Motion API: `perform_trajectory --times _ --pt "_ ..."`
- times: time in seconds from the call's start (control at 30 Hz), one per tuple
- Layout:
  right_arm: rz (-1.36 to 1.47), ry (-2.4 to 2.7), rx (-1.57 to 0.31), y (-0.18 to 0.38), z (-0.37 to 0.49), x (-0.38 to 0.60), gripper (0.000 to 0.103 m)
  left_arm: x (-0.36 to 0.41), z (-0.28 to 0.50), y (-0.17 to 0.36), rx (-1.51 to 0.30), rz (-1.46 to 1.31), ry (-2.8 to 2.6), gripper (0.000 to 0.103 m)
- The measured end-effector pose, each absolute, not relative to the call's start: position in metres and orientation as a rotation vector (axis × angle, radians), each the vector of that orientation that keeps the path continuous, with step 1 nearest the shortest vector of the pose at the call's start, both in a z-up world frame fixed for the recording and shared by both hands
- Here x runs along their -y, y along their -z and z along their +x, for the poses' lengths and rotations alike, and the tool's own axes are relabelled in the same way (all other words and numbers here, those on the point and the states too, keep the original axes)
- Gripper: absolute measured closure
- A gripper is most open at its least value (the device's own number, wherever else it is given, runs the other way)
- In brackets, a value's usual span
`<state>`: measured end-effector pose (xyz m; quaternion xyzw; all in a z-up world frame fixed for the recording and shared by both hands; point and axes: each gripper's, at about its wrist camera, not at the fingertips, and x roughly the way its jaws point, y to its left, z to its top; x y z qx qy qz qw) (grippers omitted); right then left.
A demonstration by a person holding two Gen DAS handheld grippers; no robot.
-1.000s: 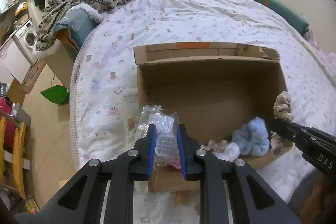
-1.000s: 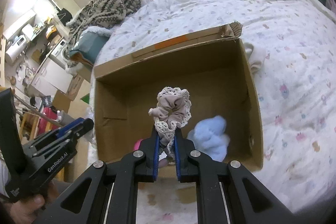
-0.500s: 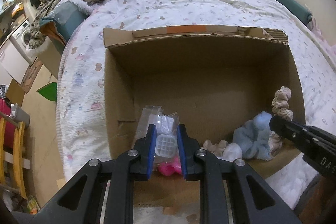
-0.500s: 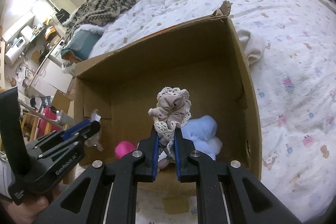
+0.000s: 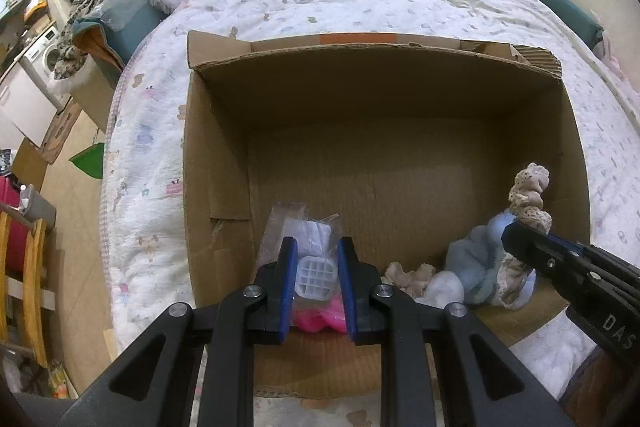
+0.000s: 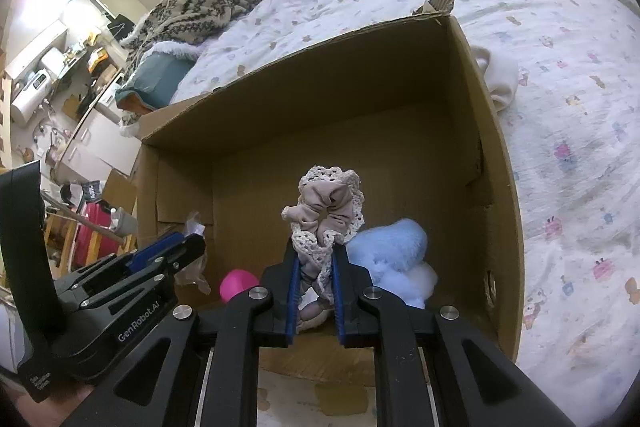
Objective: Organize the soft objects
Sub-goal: 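Open both tools to drop the scrunchie and plastic bag into the box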
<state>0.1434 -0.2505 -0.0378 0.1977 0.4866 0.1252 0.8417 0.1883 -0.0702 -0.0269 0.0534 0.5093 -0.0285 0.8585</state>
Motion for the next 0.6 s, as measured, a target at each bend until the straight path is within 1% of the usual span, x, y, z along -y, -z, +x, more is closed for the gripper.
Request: perform_trajectory --times 0.2,0.27,0.33,0.37,0.4,0.43,0.47,0.5,0.53,0.6 --pt "0.413 -0.261 -1.017 0.036 0.141 0.251 0.085 0.067 0.189 0.026 -1.079 0.1 0.054 0.084" --pt "0.409 -0.261 -1.011 0.034 0.14 0.251 0.082 0.066 0.189 0.026 -1.083 0.094 0.052 0.084" --pt "0.414 -0.262 -1.007 0.034 0.14 0.251 0.079 0.065 0.188 0.026 -1.088 0.09 0.053 0.079" --pt "0.419 -0.263 -1.006 0.033 0.14 0.252 0.077 0.065 0.187 0.025 -1.086 0.087 0.057 0.074" --pt "0.423 -0.261 -1.004 0.033 0.14 0.253 0.072 0.064 0.187 0.024 -1.083 0.087 0.058 0.067" --pt "0.428 -0.261 -1.001 0.033 0.139 0.254 0.064 0.064 0.186 0.022 -1.077 0.088 0.055 0.062" --pt "0.438 -0.264 -0.996 0.032 0.139 0.255 0.057 0.064 0.184 0.02 -1.07 0.089 0.05 0.053" --pt "0.455 -0.268 -0.984 0.03 0.138 0.258 0.04 0.063 0.183 0.017 -1.058 0.087 0.046 0.047" --pt "0.467 -0.267 -0.973 0.029 0.137 0.26 0.034 0.063 0.182 0.016 -1.05 0.082 0.045 0.045" --pt "0.476 -0.259 -0.969 0.027 0.136 0.264 0.034 0.062 0.182 0.014 -1.05 0.073 0.047 0.043"
